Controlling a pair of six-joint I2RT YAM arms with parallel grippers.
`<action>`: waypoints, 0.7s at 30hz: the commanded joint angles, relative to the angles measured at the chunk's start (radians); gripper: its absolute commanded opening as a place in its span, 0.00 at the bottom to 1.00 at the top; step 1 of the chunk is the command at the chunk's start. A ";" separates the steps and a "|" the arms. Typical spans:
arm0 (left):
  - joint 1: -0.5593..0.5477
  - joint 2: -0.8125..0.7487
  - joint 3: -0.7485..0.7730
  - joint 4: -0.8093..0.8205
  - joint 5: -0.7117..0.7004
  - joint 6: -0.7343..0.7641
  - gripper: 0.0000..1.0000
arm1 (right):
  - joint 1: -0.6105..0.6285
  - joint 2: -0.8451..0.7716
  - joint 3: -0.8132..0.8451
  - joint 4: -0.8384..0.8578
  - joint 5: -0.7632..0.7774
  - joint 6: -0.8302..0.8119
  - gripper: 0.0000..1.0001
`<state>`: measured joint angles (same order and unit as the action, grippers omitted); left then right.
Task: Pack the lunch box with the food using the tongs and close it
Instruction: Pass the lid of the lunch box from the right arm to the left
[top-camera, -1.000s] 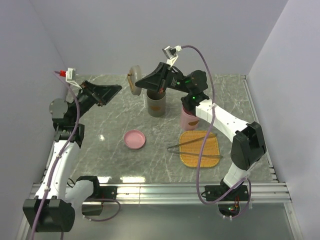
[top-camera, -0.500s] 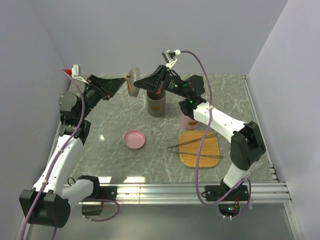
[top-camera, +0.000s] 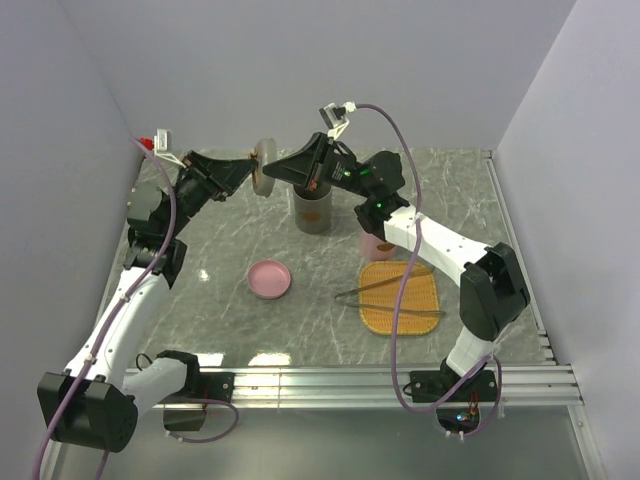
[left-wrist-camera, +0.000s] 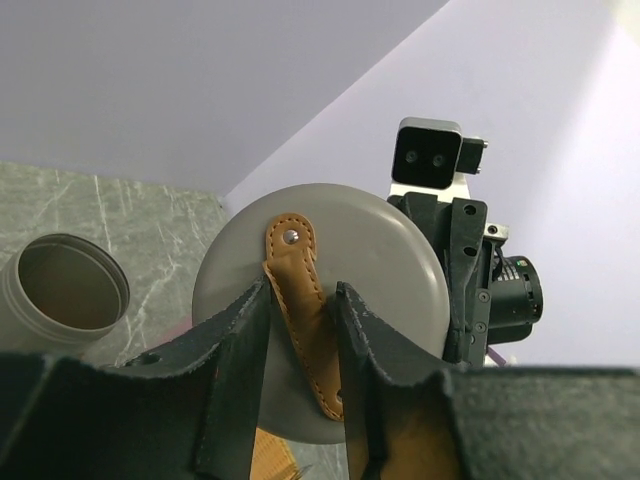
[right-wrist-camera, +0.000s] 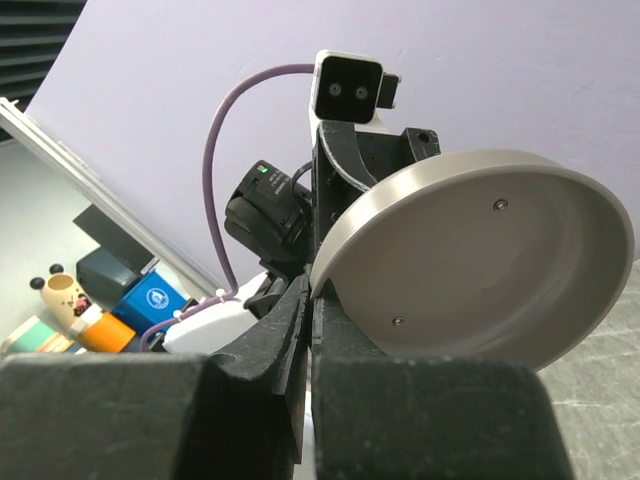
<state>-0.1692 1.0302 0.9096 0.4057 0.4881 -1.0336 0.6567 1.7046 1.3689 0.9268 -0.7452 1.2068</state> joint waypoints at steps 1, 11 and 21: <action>-0.027 0.011 0.017 0.022 0.001 0.004 0.37 | 0.008 0.007 0.044 0.038 0.021 -0.009 0.00; -0.038 0.050 0.040 0.050 0.024 0.001 0.00 | 0.006 0.007 0.030 0.047 0.010 -0.007 0.00; -0.038 0.108 0.204 -0.192 0.052 0.290 0.00 | -0.123 -0.072 -0.008 -0.188 0.009 -0.121 0.66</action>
<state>-0.1978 1.1248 1.0172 0.3157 0.5022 -0.9070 0.5995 1.7088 1.3663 0.8299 -0.7467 1.1538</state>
